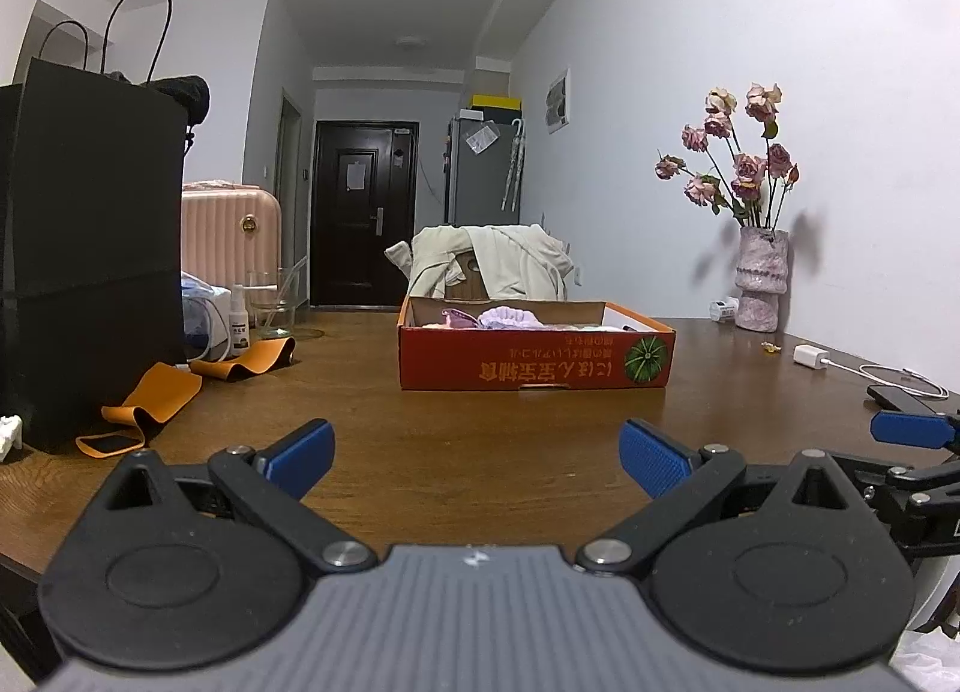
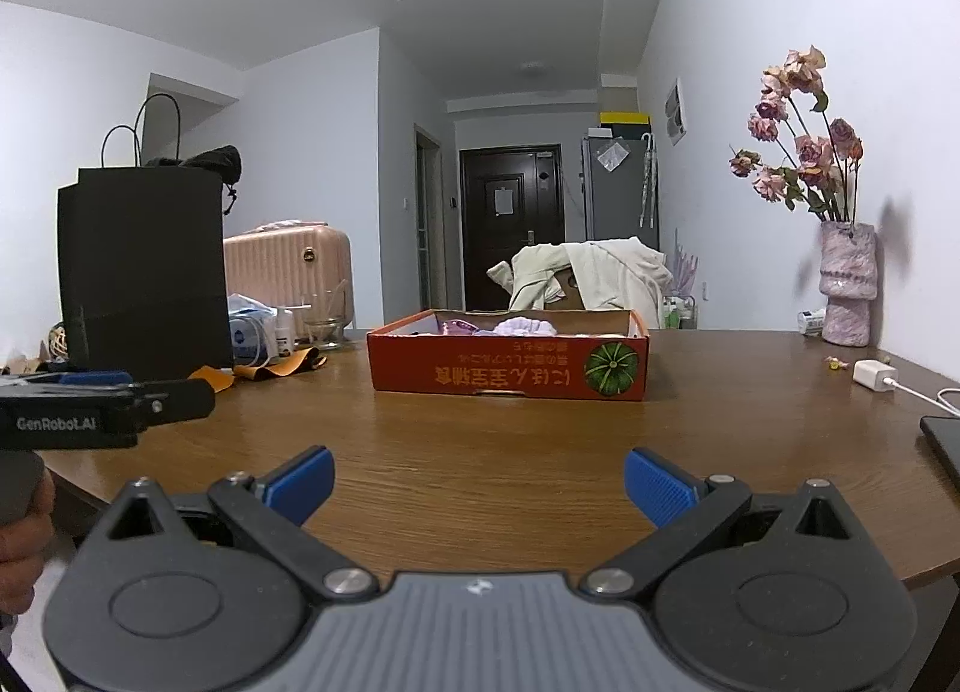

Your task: Organize soft objects

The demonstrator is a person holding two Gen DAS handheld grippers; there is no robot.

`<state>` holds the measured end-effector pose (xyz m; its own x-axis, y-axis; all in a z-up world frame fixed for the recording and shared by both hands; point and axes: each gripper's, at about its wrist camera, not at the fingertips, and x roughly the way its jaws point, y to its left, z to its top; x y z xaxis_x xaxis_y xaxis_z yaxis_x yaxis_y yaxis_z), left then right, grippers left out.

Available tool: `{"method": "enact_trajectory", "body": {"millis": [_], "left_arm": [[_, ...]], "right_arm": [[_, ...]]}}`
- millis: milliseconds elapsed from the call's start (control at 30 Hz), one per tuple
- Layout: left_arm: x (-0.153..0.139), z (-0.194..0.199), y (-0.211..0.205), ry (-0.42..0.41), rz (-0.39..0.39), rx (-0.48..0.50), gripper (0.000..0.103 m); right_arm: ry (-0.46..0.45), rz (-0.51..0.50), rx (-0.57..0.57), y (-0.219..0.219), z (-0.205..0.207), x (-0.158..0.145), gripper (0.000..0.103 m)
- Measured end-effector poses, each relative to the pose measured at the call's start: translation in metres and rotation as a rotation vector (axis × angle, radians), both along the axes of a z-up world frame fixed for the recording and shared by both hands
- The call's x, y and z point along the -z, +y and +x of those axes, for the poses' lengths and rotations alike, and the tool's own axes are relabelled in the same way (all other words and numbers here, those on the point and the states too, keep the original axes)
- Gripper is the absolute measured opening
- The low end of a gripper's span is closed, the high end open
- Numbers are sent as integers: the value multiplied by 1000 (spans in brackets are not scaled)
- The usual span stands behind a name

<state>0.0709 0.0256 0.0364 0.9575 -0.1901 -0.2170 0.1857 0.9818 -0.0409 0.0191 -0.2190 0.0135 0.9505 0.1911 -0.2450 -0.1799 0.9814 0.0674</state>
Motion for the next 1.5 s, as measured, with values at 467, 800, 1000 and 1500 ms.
{"method": "enact_trajectory", "body": {"millis": [467, 800, 1000, 1500], "left_arm": [[-2, -2, -3, 0, 0, 6, 103], [-2, -1, -3, 2, -1, 6, 103], [-2, -2, -3, 3, -2, 6, 103], [-1, -3, -3, 4, -2, 12, 103]], "right_arm": [[-7, -2, 39, -4, 0, 2, 103], [-4, -4, 45, -3, 1, 4, 103], [-2, -3, 48, -4, 1, 4, 103], [-5, -13, 62, -3, 1, 5, 103]]}}
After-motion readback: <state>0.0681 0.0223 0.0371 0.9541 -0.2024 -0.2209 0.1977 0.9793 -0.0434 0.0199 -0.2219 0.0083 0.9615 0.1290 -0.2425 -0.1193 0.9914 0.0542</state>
